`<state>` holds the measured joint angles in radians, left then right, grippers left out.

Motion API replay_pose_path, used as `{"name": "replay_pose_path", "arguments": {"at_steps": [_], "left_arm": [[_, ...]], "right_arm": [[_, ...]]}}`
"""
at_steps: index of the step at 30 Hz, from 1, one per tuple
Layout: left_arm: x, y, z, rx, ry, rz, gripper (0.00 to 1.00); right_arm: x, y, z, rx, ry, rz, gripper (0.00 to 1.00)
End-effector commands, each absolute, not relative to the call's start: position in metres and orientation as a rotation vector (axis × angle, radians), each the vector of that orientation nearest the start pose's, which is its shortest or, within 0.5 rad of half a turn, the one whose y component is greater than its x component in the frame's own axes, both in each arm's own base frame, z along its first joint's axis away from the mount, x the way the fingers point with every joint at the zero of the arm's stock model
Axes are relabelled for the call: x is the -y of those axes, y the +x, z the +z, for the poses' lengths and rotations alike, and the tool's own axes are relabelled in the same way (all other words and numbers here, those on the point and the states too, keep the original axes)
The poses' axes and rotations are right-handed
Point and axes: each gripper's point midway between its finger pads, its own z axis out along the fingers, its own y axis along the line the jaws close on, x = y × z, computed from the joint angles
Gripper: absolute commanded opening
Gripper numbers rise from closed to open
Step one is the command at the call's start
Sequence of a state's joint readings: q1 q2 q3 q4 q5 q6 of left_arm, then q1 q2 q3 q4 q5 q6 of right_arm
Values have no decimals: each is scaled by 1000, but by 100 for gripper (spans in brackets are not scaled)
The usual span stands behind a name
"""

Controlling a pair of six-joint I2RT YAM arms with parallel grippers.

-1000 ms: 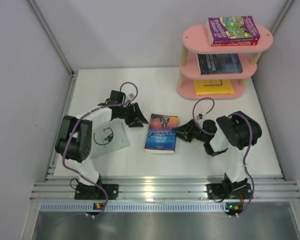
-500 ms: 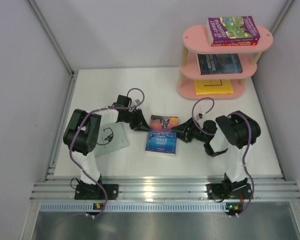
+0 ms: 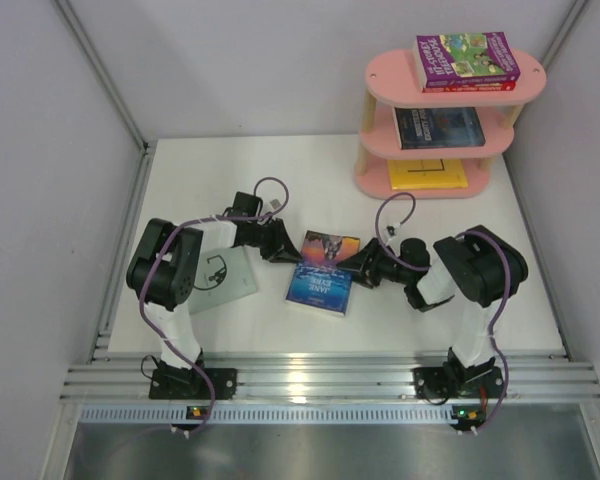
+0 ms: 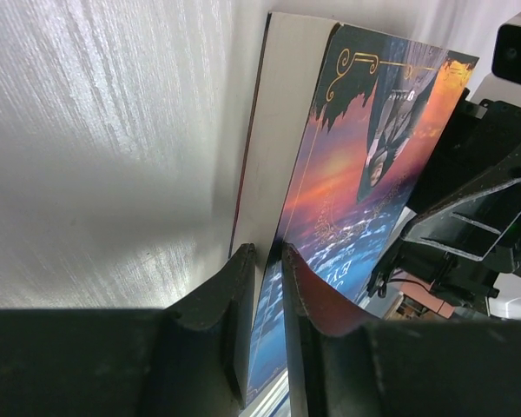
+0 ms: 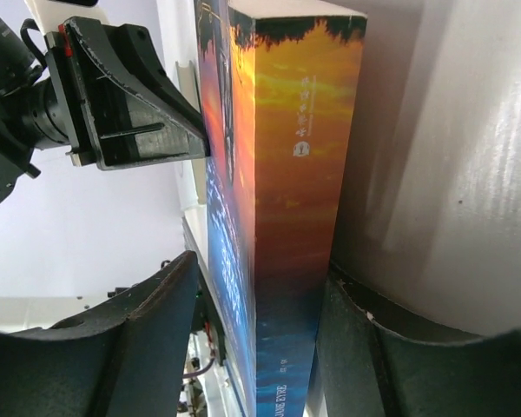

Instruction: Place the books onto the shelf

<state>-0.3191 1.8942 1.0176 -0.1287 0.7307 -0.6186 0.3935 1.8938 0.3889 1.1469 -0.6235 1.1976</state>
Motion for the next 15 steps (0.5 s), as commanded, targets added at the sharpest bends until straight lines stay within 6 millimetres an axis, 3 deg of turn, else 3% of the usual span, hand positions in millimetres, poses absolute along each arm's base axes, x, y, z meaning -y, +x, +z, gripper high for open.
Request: {"name": "replay_pose_path", "arguments": {"at_steps": [1, 4, 7, 8, 10, 11, 12, 15], "left_arm": [[250, 305, 23, -2737, -99, -1248, 24], [253, 303, 29, -2724, -87, -1251, 23], [257, 301, 37, -2713, -84, -1280, 24], [257, 300, 40, -2712, -87, -1287, 25], [259, 306, 57, -2681, -57, -1287, 31], [257, 306, 63, -2688, -55, -1274, 34], [259, 315, 84, -2636, -17, -1267, 39], [258, 323, 124, -2577, 18, -1241, 53]], "right_arm": [[-278, 278, 87, -2057, 213, 1688, 53], [-281, 278, 93, -2031, 215, 1724, 51], [-280, 277, 98, -2002, 241, 1765, 27], [-280, 276, 101, -1991, 250, 1778, 13], [-274, 275, 109, -1956, 288, 1807, 0], [-270, 276, 116, -1934, 295, 1812, 0], [-265, 279, 119, -1928, 315, 1814, 0], [-253, 282, 135, -1882, 326, 1819, 0]]}}
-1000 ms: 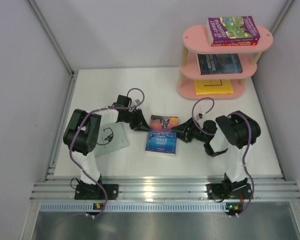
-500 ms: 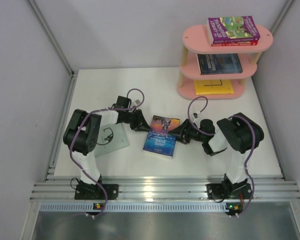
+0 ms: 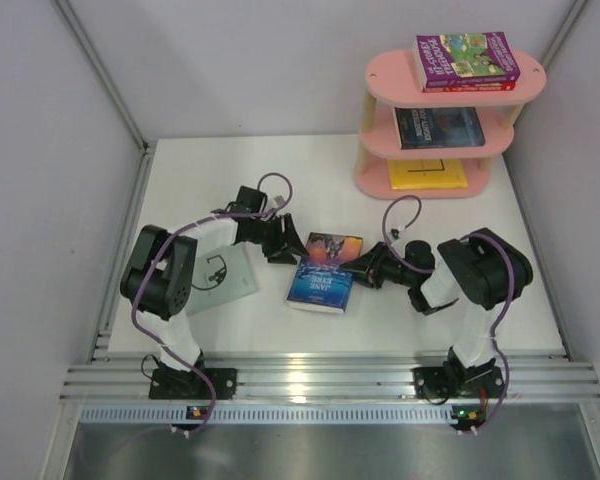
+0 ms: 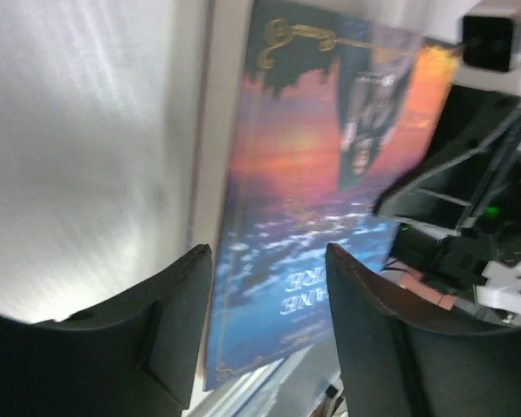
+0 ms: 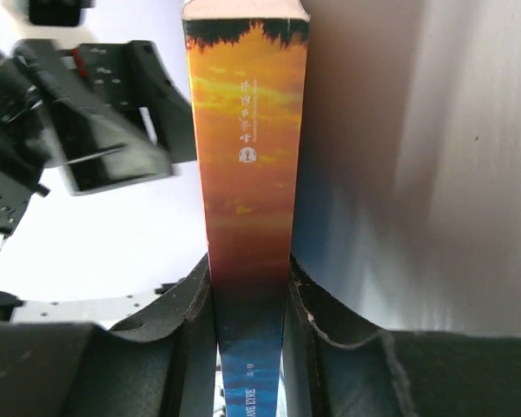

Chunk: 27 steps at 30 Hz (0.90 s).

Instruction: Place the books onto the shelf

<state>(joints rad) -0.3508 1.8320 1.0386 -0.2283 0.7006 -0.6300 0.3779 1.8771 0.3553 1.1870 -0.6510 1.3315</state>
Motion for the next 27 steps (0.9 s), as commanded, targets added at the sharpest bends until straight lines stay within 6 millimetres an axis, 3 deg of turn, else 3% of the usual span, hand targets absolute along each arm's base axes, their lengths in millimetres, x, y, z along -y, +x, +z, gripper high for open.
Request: {"name": "replay_pose_path", "arguments": {"at_steps": [1, 2, 5, 7, 8, 10, 11, 13, 17, 22, 23, 27], "left_arm": [[260, 331, 144, -2529, 38, -1235, 63], [260, 332, 167, -2488, 58, -1233, 67], [258, 333, 203, -2403, 91, -1223, 81], [256, 332, 218, -2377, 101, -1209, 91], [254, 330, 228, -2350, 124, -1205, 99], [254, 328, 236, -2331, 142, -1206, 99], [253, 327, 240, -2318, 152, -1205, 99], [252, 325, 244, -2307, 160, -1202, 99], [252, 320, 247, -2277, 162, -1224, 99], [248, 313, 237, -2304, 164, -1203, 99], [246, 311, 236, -2305, 168, -1191, 99], [241, 306, 232, -2319, 168, -1166, 99]], "right_arm": [[-249, 283, 137, -1881, 347, 1817, 0], [-238, 285, 143, -1858, 387, 1814, 0], [-216, 292, 163, -1789, 413, 1799, 0], [-205, 297, 161, -1815, 466, 1768, 0], [-197, 301, 172, -1792, 452, 1741, 0], [-192, 308, 166, -1861, 468, 1668, 0], [-187, 309, 180, -1836, 432, 1647, 0], [-184, 312, 189, -1867, 419, 1610, 0], [-172, 312, 242, -1824, 351, 1546, 0], [-152, 322, 305, -1733, 345, 1485, 0], [-135, 331, 312, -1700, 383, 1457, 0], [-122, 342, 358, -1551, 381, 1558, 0]]}}
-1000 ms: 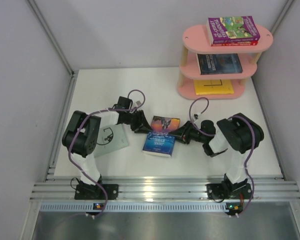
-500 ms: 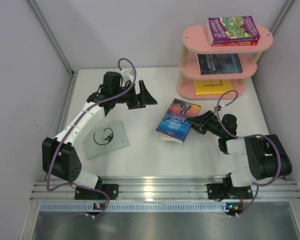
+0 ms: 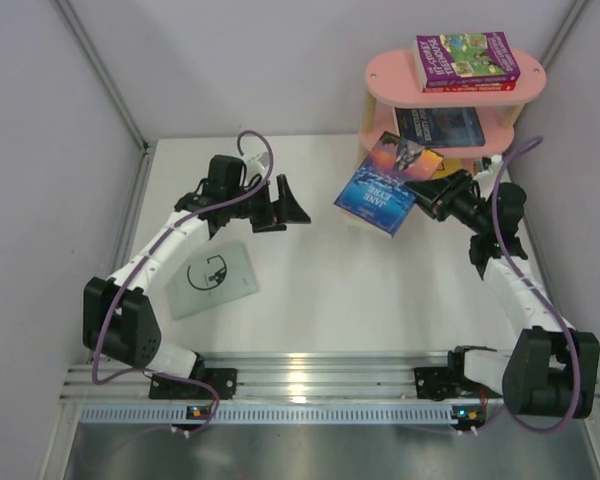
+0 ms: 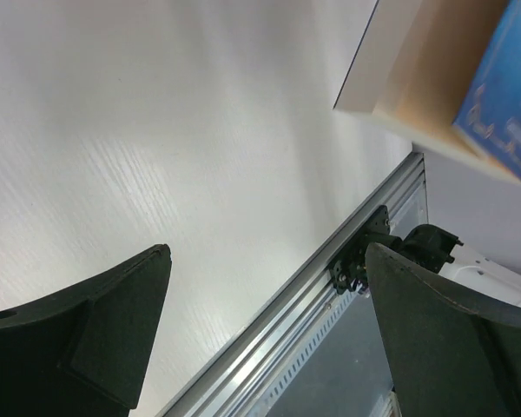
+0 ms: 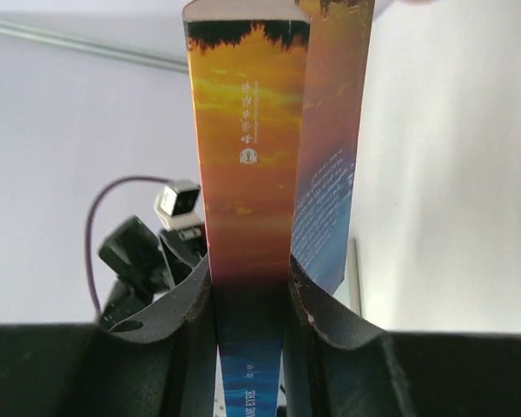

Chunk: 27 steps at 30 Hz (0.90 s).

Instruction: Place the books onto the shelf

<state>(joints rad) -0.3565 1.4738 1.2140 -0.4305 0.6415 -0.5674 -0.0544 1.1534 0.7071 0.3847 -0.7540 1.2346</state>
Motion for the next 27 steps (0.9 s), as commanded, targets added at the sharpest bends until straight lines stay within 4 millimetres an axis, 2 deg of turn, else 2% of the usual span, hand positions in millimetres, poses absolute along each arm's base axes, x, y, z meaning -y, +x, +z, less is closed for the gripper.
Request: {"name": "replay_pose_path", "arguments": {"at_steps": [1, 3, 10, 11, 16, 17, 20, 27], "left_arm": [[241, 305, 233, -2316, 171, -1166, 99], [239, 302, 234, -2322, 176, -1153, 99], [231, 299, 241, -2329, 187, -1106, 99], [231, 299, 243, -2326, 186, -1105, 99], [233, 301, 245, -2331, 166, -1116, 99], [233, 302, 245, -2332, 164, -1116, 99], [233, 304, 244, -2329, 152, -1115, 99], [234, 305, 244, -2337, 151, -1115, 99]], "right_arm": [[-119, 348, 358, -1539, 397, 1581, 0], [-110, 353, 374, -1485, 405, 1601, 0], [-82, 381, 389, -1427, 487, 1569, 0], [-79, 381, 397, -1403, 481, 1569, 0], [-55, 396, 410, -1340, 515, 1562, 0], [-53, 395, 419, -1308, 509, 1583, 0], [-39, 402, 427, -1266, 529, 1579, 0], [-12, 427, 423, -1220, 603, 1512, 0]]}}
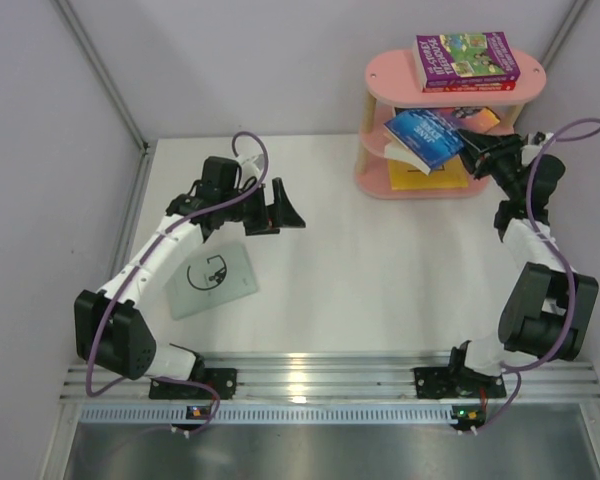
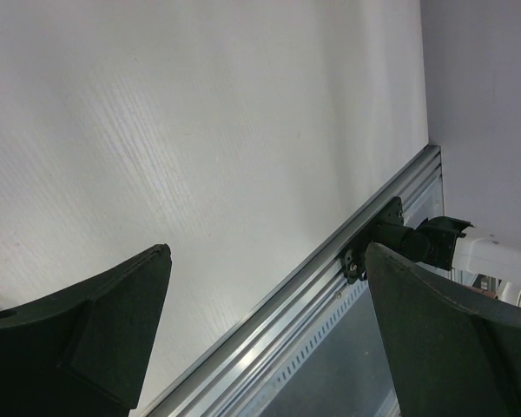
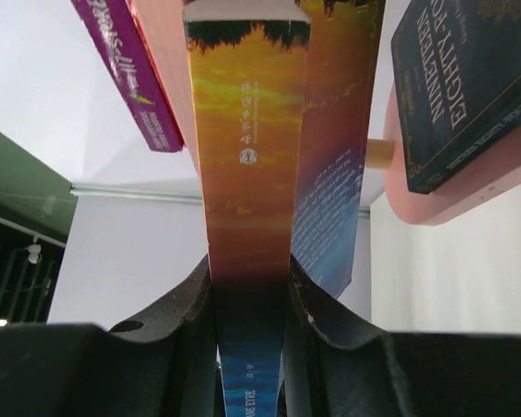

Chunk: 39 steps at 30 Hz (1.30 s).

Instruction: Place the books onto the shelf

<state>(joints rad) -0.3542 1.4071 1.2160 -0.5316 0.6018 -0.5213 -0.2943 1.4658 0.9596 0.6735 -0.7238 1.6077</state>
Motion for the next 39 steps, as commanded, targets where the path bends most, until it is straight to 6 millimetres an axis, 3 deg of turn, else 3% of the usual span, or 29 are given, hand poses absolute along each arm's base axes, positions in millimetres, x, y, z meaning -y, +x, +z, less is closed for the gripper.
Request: {"name": "replay_pose_path", "arguments": {"at_steps": [1, 10, 19, 27, 33, 39], "left_arm": [[233, 305, 244, -2336, 155, -1109, 99], [241, 307, 246, -2298, 105, -1186, 99], [244, 306, 240, -2298, 101, -1221, 99], [246, 313, 234, -2286, 99, -1219, 99], [248, 310, 221, -2313, 123, -1229, 99], [250, 309, 222, -2304, 148, -1249, 99]], "right_arm": [[-7, 432, 419, -1215, 622, 1485, 0], [26, 459, 403, -1153, 768, 1310, 0], [40, 478, 390, -1077, 838, 1302, 0], [37, 489, 370, -1029, 982, 1176, 0], [9, 507, 356, -1110, 1093, 1095, 0], [4, 523, 342, -1170, 1202, 978, 2]]}}
